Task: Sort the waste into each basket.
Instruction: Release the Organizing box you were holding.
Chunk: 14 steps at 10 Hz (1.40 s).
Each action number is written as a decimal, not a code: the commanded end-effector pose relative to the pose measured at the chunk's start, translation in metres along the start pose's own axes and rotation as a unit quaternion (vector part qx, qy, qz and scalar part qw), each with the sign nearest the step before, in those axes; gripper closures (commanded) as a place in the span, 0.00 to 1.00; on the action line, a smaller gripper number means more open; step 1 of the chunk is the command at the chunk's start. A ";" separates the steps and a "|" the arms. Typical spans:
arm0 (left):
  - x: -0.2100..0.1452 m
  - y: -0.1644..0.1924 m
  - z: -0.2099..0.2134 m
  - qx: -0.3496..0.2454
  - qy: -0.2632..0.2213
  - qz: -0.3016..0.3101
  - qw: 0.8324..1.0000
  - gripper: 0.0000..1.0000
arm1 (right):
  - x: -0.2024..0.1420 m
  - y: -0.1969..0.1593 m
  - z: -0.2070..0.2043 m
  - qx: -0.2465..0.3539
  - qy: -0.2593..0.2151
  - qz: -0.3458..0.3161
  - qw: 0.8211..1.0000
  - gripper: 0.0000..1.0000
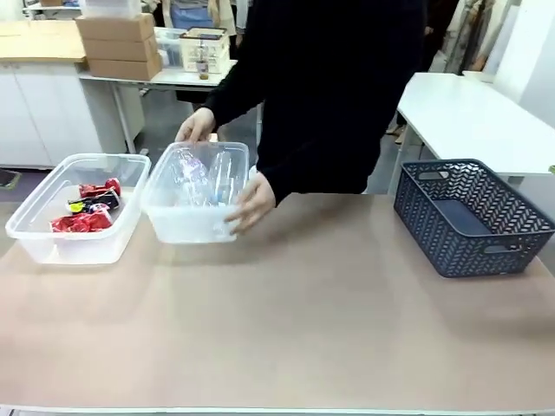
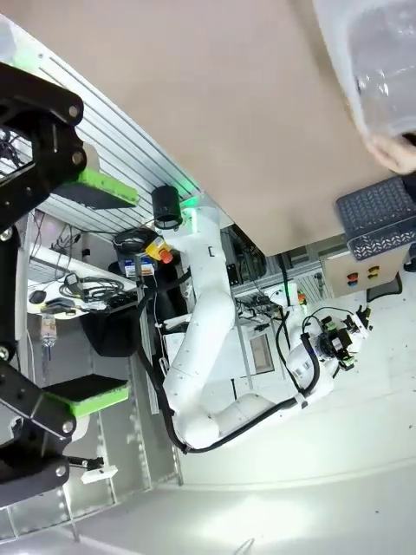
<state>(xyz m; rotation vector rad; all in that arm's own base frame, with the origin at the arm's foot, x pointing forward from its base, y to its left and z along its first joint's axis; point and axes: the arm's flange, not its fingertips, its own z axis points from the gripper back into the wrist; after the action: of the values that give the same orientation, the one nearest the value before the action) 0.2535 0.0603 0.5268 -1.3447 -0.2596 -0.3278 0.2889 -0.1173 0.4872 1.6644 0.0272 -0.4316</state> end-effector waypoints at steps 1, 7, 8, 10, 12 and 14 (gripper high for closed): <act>0.005 -0.026 -0.012 0.008 0.002 -0.029 1.000 0.00 | -0.017 -0.006 -0.016 -0.052 0.064 0.020 0.996 0.00; 0.005 -0.026 -0.012 0.008 0.002 -0.029 1.000 0.00 | -0.017 -0.006 -0.016 -0.052 0.064 0.020 0.996 0.00; 0.005 -0.026 -0.012 0.008 0.002 -0.029 1.000 0.00 | -0.017 -0.006 -0.016 -0.052 0.064 0.020 0.996 0.00; 0.005 -0.026 -0.012 0.008 0.002 -0.029 1.000 0.00 | -0.017 -0.006 -0.016 -0.052 0.064 0.020 0.996 0.00; 0.005 -0.026 -0.012 0.008 0.002 -0.029 1.000 0.00 | -0.017 -0.006 -0.016 -0.052 0.064 0.020 0.996 0.00; 0.005 -0.026 -0.012 0.008 0.002 -0.029 1.000 0.00 | -0.017 -0.006 -0.016 -0.052 0.064 0.020 0.996 0.00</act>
<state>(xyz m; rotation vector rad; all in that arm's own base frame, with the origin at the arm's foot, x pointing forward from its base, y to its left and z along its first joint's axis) 0.2471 0.0447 0.5489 -1.3014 -0.2793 -0.3544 0.2769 -0.0950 0.4890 1.5927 0.1230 -0.3176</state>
